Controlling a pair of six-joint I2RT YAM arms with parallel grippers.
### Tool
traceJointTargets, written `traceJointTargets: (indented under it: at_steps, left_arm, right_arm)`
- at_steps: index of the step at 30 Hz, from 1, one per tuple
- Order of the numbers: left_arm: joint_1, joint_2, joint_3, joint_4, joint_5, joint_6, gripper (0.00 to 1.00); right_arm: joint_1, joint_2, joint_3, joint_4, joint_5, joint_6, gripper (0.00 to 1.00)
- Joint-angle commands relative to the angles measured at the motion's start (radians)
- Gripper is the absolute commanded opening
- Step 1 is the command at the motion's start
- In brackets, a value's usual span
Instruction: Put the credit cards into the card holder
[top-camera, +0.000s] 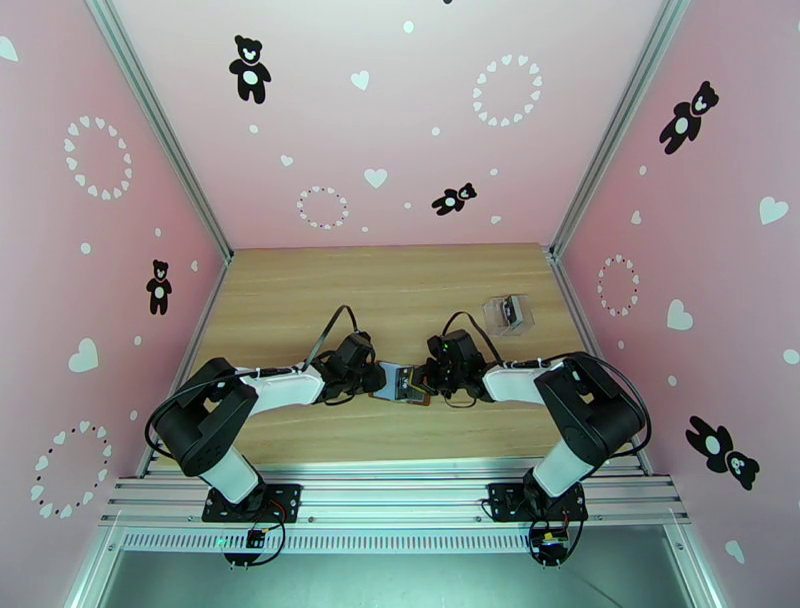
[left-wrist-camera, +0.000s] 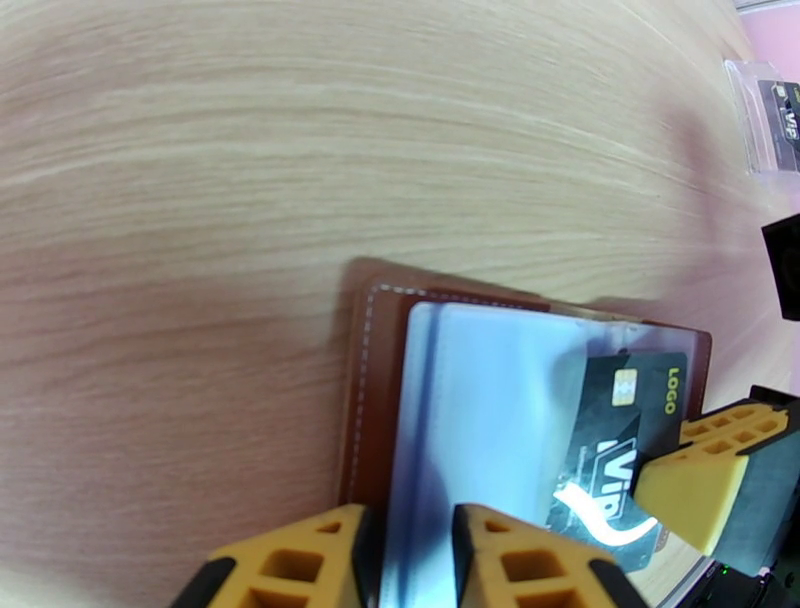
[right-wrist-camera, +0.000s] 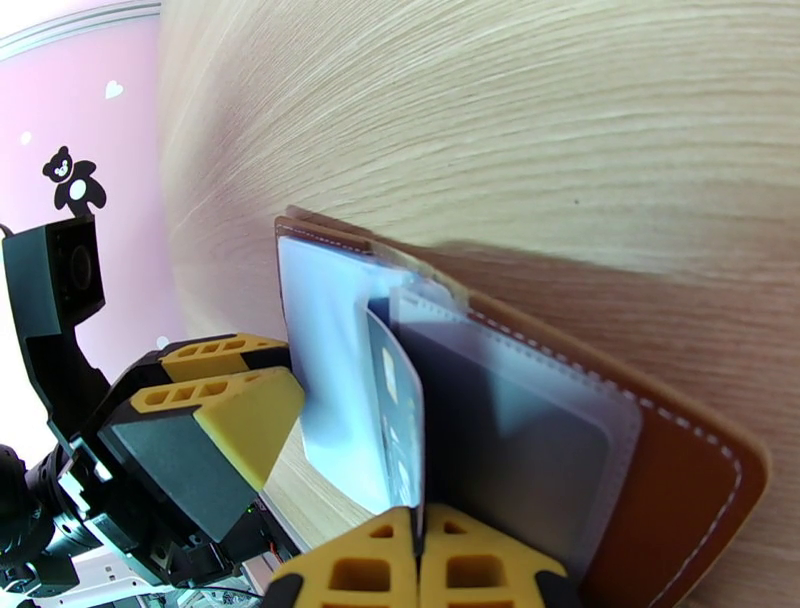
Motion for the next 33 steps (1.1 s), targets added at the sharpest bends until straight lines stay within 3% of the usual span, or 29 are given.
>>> traceJointTargets:
  at_steps: [1,33]
  left_arm:
    - [0.007,0.046,-0.051,-0.131,-0.041,-0.007,0.29]
    - [0.006,0.068,-0.06,-0.114,-0.032,-0.013,0.29]
  right_arm:
    - [0.006,0.018,-0.027,-0.041,0.037,0.01,0.0]
    - [0.006,0.025,-0.031,-0.011,0.026,0.051,0.0]
